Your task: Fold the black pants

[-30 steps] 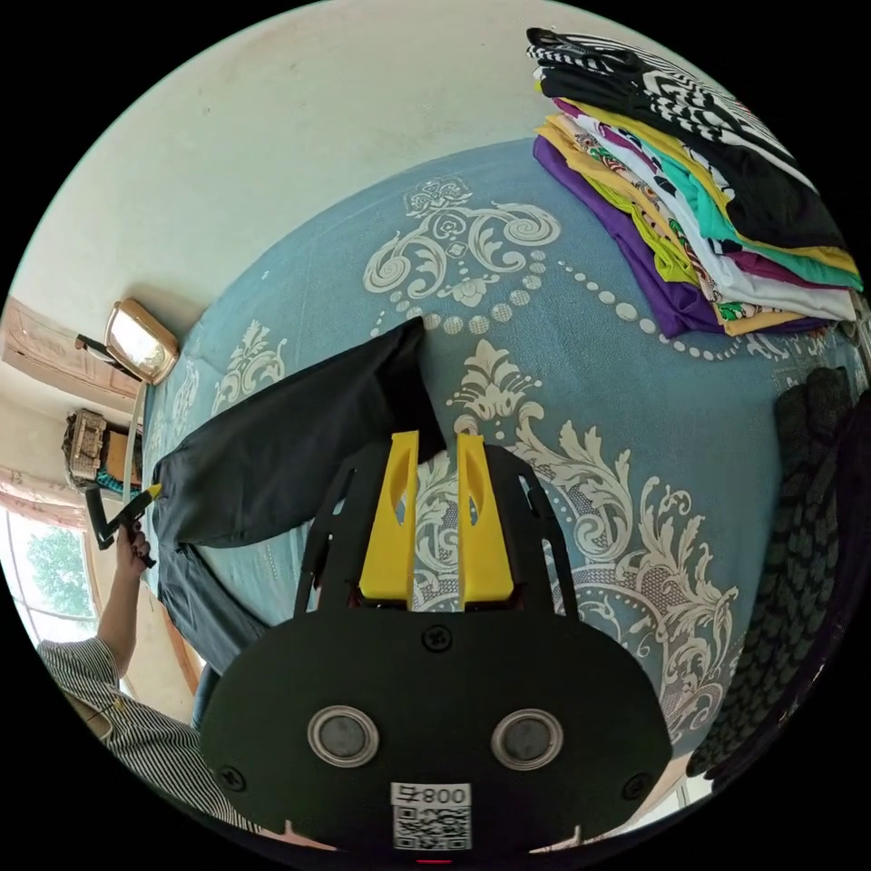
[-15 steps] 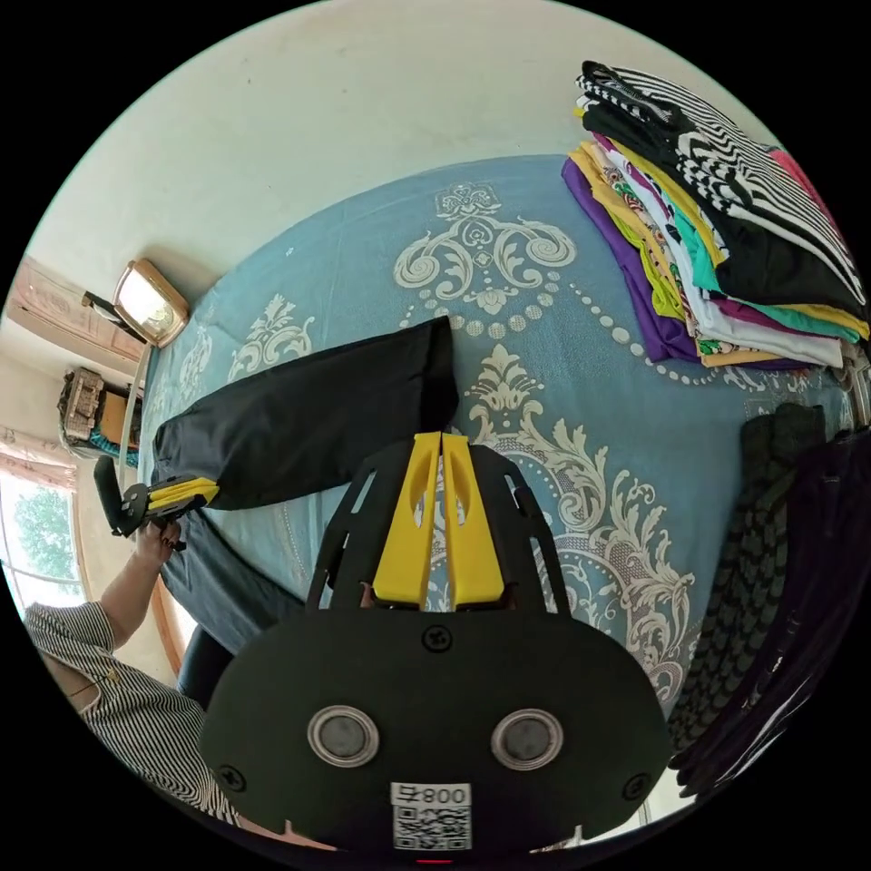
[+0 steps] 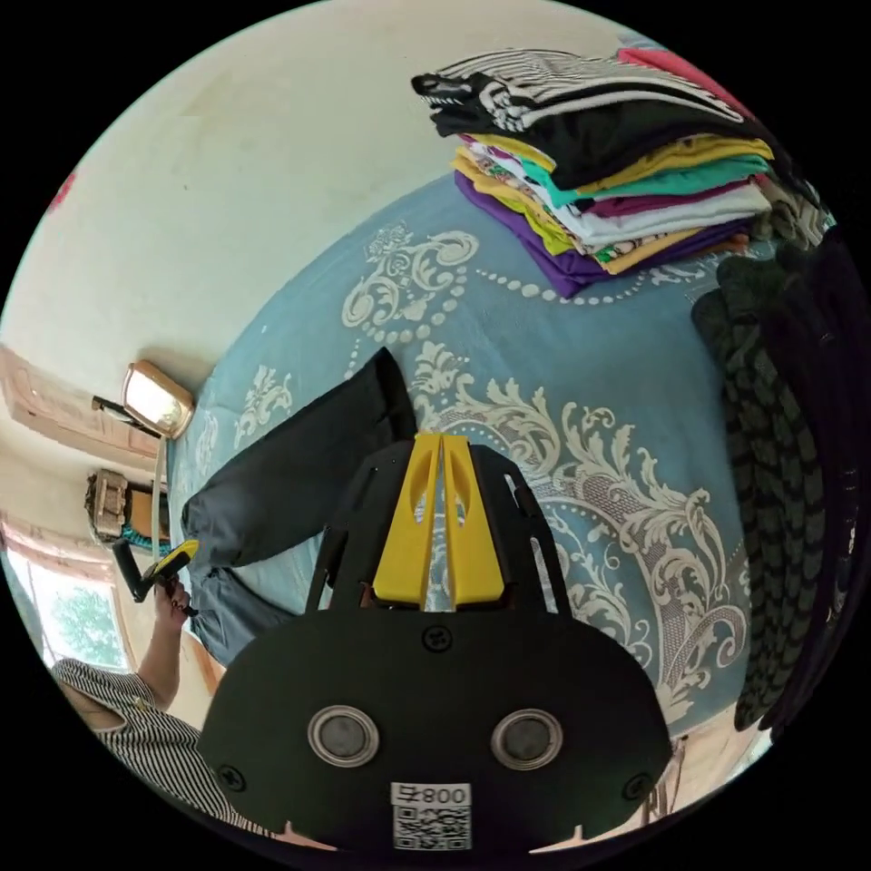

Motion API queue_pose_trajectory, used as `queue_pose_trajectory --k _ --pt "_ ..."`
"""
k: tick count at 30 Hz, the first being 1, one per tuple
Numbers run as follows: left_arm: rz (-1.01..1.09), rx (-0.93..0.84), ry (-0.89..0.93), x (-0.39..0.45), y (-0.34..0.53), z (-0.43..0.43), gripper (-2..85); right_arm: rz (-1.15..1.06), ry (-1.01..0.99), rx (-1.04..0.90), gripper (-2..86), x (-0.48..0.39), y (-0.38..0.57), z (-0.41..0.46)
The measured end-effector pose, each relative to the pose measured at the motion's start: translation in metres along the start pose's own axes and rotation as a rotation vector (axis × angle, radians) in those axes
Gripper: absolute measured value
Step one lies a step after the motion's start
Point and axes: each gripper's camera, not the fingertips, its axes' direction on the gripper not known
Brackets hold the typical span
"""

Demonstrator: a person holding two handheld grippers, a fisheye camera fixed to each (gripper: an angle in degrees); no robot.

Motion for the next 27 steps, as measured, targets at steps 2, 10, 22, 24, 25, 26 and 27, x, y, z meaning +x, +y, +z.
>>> queue_pose_trajectory --k 2,10,22,24,25,26,27 --pt "-0.13 0.057 -0.133 -0.028 0.013 -0.032 2.3 -0.108 -0.08 -0.021 0.0 -0.028 0.0 0.014" --pt "-0.449 0.057 -0.46 -0.104 0.001 -0.06 0.5 -0.589 -0.045 -0.268 0.1 -0.194 0.008 0.149" --pt "-0.266 0.095 -0.415 -0.048 0.001 -0.049 0.1 -0.723 0.248 -0.272 0.1 -0.236 0.041 0.234" --pt "-0.155 0.086 -0.407 -0.023 0.004 -0.04 0.1 -0.724 0.26 -0.207 0.1 -0.233 0.052 0.233" --pt "-0.078 0.047 -0.4 -0.011 0.001 -0.028 0.1 -0.729 0.269 -0.215 0.0 -0.233 0.055 0.238" --pt "-0.024 -0.009 -0.406 -0.004 -0.005 -0.014 0.1 -0.723 0.291 -0.269 0.0 -0.231 0.057 0.252" --pt "-0.009 -0.047 -0.422 -0.003 -0.009 -0.006 0.1 -0.716 0.29 -0.222 0.0 -0.229 0.06 0.254"
